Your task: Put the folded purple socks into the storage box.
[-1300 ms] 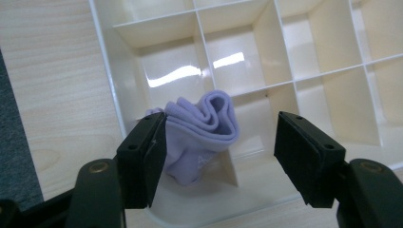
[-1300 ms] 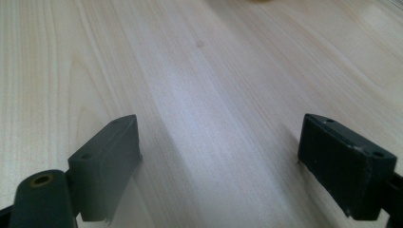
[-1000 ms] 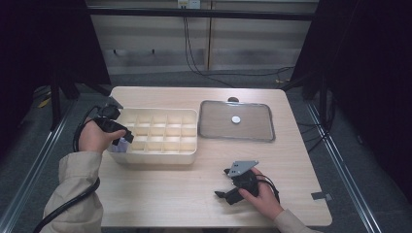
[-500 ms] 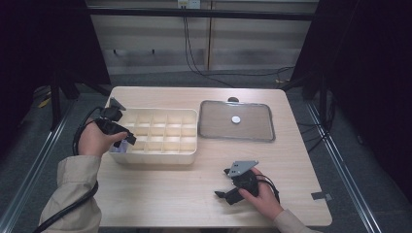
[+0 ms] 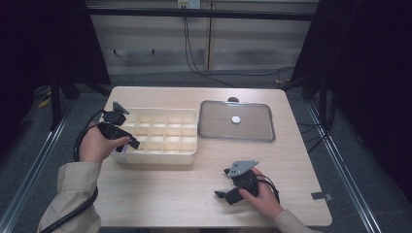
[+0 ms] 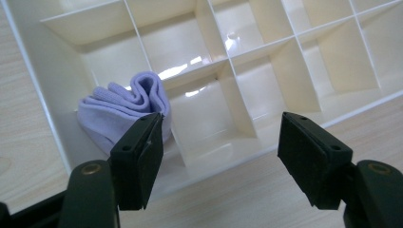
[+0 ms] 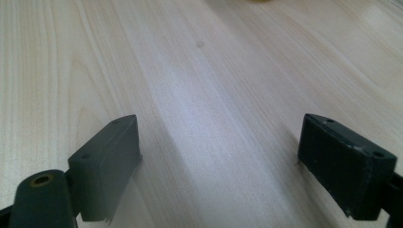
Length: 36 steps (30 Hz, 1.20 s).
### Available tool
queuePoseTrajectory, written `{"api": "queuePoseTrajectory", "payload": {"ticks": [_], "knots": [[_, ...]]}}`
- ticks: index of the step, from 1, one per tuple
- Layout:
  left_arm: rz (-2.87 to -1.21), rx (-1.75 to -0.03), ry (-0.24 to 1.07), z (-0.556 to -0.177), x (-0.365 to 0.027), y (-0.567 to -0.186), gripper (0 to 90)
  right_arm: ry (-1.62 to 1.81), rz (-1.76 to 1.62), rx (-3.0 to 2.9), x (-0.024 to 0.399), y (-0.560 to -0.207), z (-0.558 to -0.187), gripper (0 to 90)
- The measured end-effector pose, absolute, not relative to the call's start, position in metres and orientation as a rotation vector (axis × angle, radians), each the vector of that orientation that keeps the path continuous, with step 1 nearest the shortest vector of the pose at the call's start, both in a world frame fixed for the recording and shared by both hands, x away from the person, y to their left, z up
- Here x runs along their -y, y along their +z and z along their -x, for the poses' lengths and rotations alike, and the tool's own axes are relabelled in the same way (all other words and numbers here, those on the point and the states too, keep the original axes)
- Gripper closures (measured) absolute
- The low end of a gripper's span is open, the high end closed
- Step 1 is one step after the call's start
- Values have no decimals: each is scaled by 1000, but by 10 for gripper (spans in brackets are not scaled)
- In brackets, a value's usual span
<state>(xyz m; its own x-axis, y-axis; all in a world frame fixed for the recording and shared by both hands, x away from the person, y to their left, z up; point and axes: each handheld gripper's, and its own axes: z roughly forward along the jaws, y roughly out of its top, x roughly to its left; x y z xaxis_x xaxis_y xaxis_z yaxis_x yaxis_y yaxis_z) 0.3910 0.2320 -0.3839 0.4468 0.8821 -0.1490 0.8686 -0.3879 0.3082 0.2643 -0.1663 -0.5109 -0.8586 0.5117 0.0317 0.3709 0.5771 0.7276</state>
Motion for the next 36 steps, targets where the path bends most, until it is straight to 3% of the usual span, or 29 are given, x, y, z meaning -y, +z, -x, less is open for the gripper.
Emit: {"api": "queuePoseTrajectory", "payload": {"ticks": [36], "knots": [[-2403,-1351,19,-363,-214,-380,274,1146,-740,-2626,166,-511,-264,131]]}}
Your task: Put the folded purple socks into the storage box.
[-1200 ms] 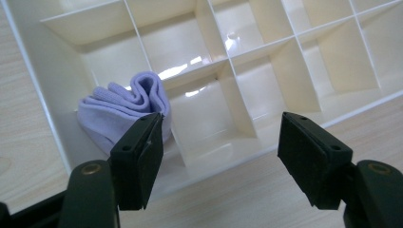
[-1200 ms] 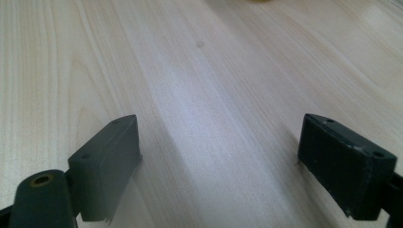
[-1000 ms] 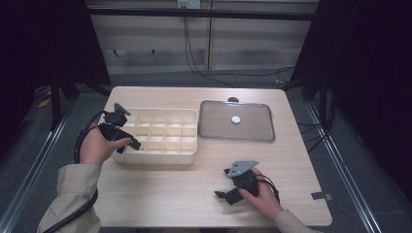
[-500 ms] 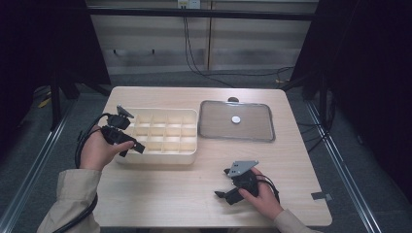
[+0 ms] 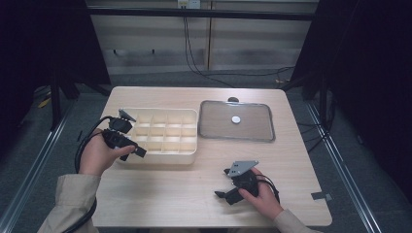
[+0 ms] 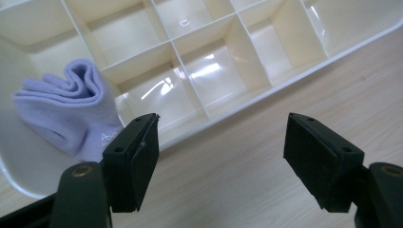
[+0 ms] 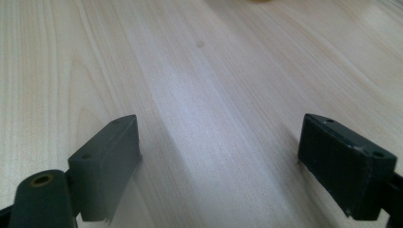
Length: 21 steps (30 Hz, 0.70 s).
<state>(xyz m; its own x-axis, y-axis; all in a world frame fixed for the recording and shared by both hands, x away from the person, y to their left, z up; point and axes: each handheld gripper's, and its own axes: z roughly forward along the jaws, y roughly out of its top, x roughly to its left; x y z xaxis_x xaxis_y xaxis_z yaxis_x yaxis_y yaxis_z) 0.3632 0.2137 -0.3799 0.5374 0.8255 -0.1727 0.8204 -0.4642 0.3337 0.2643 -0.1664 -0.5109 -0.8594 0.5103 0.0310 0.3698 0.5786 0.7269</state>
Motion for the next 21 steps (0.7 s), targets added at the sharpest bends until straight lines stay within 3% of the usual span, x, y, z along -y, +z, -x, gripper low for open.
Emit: {"api": "queuePoseTrajectory", "payload": {"ticks": [21], "knots": [[-2410,-1274,-32,-348,-198,-390,277,1146,-740,-2626,166,-511,-264,131]]}}
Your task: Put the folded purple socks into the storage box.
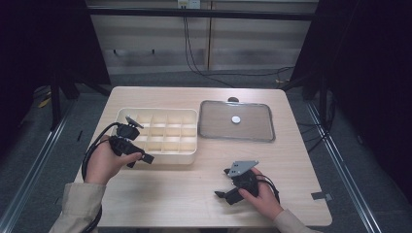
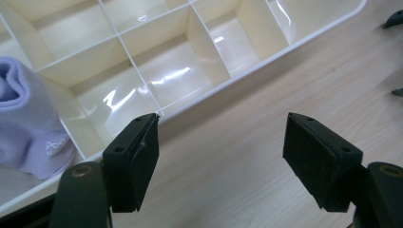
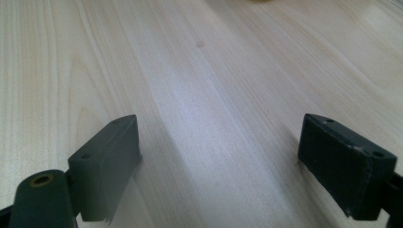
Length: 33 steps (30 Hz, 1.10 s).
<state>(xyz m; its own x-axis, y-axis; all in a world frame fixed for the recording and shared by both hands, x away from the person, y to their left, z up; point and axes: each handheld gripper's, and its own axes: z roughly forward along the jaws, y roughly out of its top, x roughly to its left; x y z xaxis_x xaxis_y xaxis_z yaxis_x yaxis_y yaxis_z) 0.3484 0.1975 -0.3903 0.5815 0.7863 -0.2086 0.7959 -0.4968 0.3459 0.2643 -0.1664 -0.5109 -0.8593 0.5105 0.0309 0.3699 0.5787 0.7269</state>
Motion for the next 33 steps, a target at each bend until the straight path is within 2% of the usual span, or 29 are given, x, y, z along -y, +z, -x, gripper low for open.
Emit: {"api": "queuePoseTrajectory", "payload": {"ticks": [33], "knots": [[-2403,-1208,-103,-325,-177,-425,280,1146,-740,-2626,166,-511,-264,131]]}}
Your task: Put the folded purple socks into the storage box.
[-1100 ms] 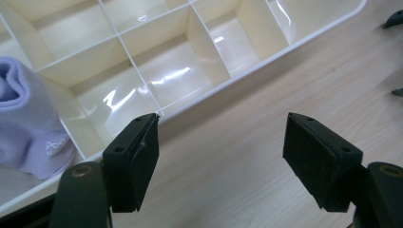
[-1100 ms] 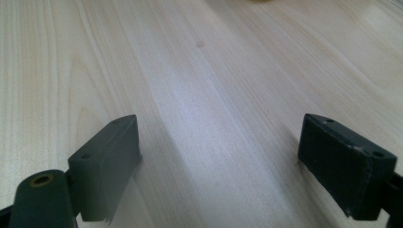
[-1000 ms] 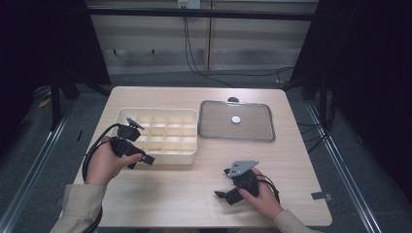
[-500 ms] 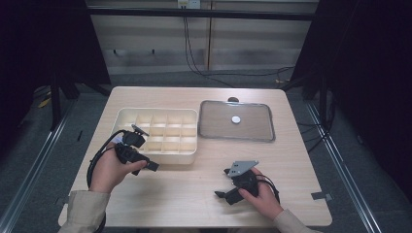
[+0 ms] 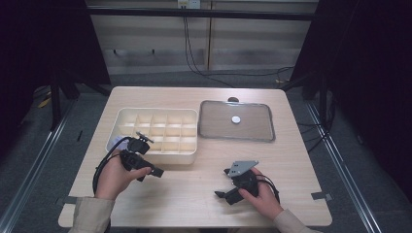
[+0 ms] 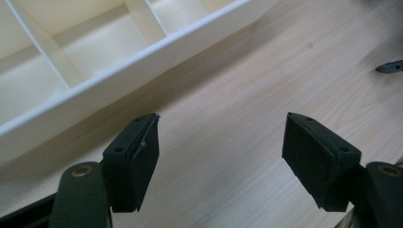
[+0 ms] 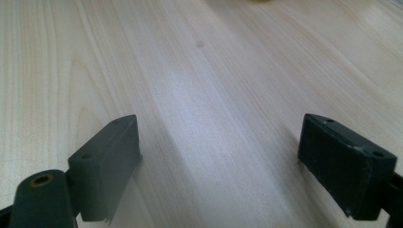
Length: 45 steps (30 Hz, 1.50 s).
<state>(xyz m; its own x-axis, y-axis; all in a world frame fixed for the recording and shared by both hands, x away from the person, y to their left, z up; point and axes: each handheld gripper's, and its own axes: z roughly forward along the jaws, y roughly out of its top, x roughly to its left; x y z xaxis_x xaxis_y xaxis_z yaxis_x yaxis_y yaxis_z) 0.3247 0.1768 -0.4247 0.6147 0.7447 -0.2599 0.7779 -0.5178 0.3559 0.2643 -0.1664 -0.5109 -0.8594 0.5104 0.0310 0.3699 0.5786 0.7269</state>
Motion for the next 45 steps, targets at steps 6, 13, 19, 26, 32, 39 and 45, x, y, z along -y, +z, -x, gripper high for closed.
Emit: {"api": "queuePoseTrajectory", "payload": {"ticks": [6,13,19,26,32,39,45], "knots": [[-2402,-1197,-121,-321,-172,-433,281,1146,-740,-2626,166,-511,-264,131],[-2412,-1162,-128,-316,-167,-447,281,1146,-740,-2626,166,-511,-264,131],[-2431,-1112,-143,-312,-162,-457,279,1146,-740,-2626,166,-511,-264,131],[-2434,-1042,-130,-309,-158,-464,279,1145,-743,-2627,166,-511,-264,127],[-2440,-989,-151,-307,-153,-470,279,1147,-742,-2626,165,-511,-264,127],[-2442,-920,-97,-303,-145,-478,276,1150,-746,-2626,165,-511,-264,127],[-2434,-838,-22,-298,-141,-482,255,1148,-743,-2626,165,-511,-264,127]]}}
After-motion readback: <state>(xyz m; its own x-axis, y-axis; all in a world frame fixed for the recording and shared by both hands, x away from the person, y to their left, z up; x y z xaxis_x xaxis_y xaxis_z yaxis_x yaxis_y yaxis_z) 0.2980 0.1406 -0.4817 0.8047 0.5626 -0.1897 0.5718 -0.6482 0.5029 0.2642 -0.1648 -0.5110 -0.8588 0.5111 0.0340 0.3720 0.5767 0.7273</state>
